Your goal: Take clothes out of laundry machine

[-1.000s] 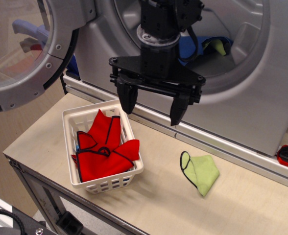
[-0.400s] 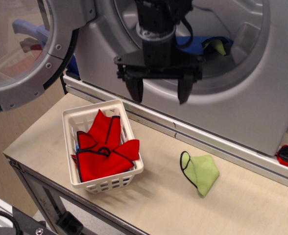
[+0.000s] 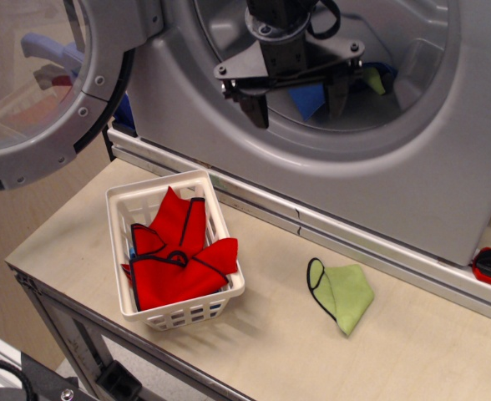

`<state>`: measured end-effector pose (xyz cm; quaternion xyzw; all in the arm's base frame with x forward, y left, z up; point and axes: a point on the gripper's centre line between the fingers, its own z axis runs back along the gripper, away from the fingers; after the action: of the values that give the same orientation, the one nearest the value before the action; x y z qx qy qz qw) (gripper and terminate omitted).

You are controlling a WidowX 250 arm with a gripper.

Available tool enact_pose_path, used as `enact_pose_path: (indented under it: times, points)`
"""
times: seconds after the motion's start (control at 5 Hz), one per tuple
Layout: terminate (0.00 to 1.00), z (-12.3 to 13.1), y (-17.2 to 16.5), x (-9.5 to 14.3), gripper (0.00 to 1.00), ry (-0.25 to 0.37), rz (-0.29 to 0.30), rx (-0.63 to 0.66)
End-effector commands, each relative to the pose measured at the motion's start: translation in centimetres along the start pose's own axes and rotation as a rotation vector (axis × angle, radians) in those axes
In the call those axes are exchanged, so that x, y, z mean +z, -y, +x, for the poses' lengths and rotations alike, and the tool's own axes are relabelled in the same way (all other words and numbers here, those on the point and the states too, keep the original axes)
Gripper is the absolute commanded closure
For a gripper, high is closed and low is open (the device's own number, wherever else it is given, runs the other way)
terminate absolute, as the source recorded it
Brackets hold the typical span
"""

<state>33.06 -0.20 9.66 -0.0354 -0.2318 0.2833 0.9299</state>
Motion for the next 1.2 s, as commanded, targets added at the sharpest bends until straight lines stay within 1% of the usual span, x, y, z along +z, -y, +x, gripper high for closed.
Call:
enact_pose_path:
  times: [0.0,0.2,0.4,0.6,0.8,1.0]
  points:
    - [0.0,3.9,3.3,-1.0,0.0,0.146,-0.058,0.062]
    - [0.0,5.0,4.6,-1.9,0.0,0.175,-0.066,0.104]
    - [0.0,6.6,6.1,-3.5,0.0,0.174,-0.085,0.164]
    - [0.0,6.7,4.3,-5.4,0.0,0.237,-0.078,0.193]
    - [0.0,6.6,3.6,-7.7,0.0,0.246,-0.024,0.195]
    - [0.0,6.8,2.4,-8.4,0.0,0.23,0.015,0.213]
